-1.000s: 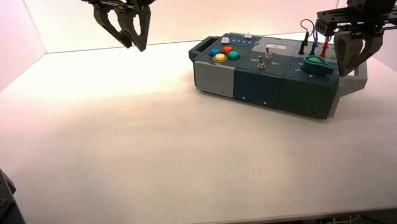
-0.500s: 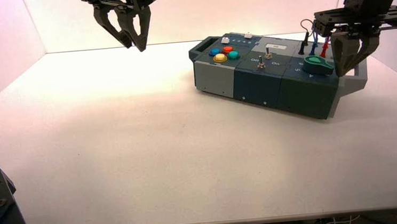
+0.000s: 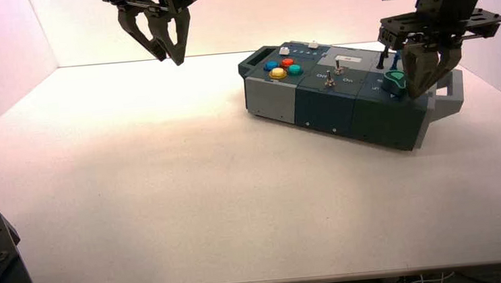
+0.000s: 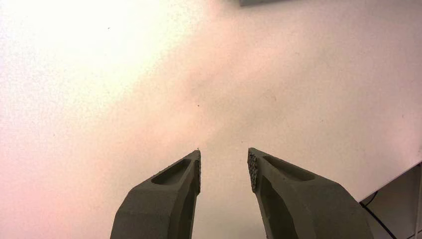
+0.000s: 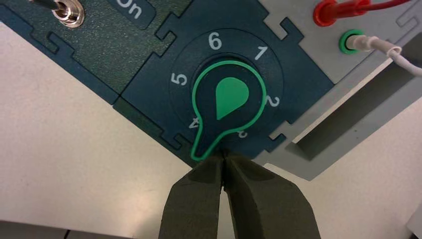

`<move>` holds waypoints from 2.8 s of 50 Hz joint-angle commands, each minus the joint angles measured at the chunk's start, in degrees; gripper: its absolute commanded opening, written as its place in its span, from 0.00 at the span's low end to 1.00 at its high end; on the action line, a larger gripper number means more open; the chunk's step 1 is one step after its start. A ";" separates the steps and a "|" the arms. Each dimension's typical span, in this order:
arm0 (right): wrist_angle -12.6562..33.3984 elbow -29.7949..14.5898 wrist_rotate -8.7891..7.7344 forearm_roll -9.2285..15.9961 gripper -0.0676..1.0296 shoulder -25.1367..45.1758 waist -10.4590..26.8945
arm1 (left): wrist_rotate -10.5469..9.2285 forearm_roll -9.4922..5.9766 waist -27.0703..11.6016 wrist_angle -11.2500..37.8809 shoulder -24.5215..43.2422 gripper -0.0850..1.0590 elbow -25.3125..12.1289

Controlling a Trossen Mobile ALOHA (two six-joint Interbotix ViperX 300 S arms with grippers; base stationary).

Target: Turn the knob to position 6.

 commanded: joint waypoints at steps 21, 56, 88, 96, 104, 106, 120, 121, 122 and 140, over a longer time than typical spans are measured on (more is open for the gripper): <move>-0.44 -2.55 -0.09 0.70 0.04 -0.09 2.99 | 0.18 -0.09 -0.44 0.00 -0.97 0.52 -1.76; -0.26 -8.35 -0.09 0.88 0.04 5.01 5.54 | 0.62 0.00 -0.44 0.44 -0.26 0.52 -2.02; -0.18 -13.54 -0.09 0.70 0.04 7.82 5.45 | 0.88 0.00 -0.44 0.97 0.62 0.50 -2.37; -0.26 -14.06 -0.09 0.44 0.04 8.61 5.36 | 0.88 -0.09 -0.44 1.05 0.79 0.50 -2.37; -0.26 -14.59 -0.09 0.18 0.04 9.40 5.19 | 0.88 -0.09 -0.44 1.05 0.88 0.50 -2.37; -0.26 -14.77 -0.09 0.09 0.04 9.58 5.19 | 0.88 0.00 -0.44 1.05 0.88 0.50 -2.37; -0.18 -16.00 0.00 -0.09 0.04 10.20 4.92 | 0.97 -0.09 -0.44 1.14 1.05 0.50 -2.37; -0.18 -16.08 0.09 -0.09 0.04 10.28 4.66 | 0.97 -0.09 -0.44 1.14 1.05 0.50 -2.37; -0.18 -16.08 0.09 -0.09 0.04 10.28 4.57 | 0.97 -0.09 -0.44 1.14 1.05 0.50 -2.37; -0.18 -16.35 0.09 -0.53 0.04 10.81 2.64 | 0.97 0.00 -0.44 1.23 1.41 0.50 -2.46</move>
